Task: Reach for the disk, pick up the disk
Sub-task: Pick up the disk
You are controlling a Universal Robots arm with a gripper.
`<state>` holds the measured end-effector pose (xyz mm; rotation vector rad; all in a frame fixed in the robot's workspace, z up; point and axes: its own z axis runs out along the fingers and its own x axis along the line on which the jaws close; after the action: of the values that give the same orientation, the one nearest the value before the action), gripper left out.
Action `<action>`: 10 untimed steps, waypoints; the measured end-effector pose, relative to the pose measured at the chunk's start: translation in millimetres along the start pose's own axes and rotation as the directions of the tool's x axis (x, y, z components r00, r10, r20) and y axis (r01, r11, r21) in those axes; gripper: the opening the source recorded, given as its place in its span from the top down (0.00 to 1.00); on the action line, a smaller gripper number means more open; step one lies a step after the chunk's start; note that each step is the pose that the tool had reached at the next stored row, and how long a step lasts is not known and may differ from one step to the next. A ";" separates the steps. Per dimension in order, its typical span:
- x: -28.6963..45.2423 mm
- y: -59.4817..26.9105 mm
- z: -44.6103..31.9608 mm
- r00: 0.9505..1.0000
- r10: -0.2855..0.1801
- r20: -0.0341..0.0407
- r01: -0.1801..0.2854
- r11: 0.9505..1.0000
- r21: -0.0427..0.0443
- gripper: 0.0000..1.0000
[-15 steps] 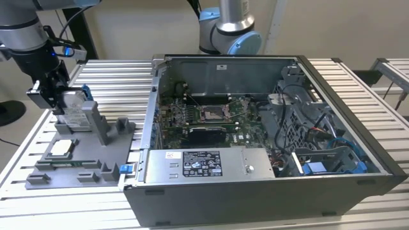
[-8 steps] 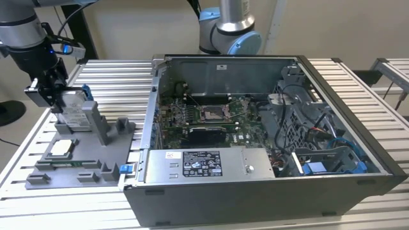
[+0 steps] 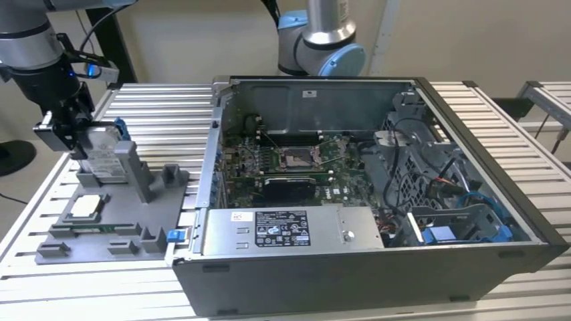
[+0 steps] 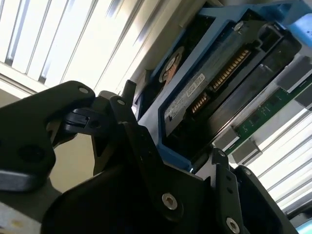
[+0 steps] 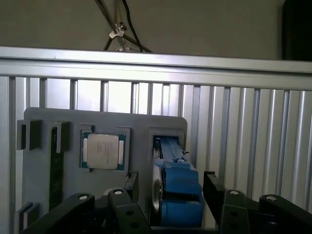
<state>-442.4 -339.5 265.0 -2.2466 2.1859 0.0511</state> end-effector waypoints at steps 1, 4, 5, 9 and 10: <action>0.0 0.0 0.0 1.000 0.000 0.001 0.000 1.000 0.000 0.00; 0.1 0.0 0.1 1.000 0.000 0.001 0.000 1.000 0.000 0.00; 0.1 0.0 0.1 1.000 0.000 0.001 0.000 1.000 0.000 1.00; 0.1 0.0 0.0 1.000 0.000 0.001 0.000 1.000 0.000 1.00; 0.1 0.0 0.0 1.000 0.000 0.001 0.000 1.000 0.000 1.00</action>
<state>-442.3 -339.6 264.9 -2.2460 2.1850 0.0525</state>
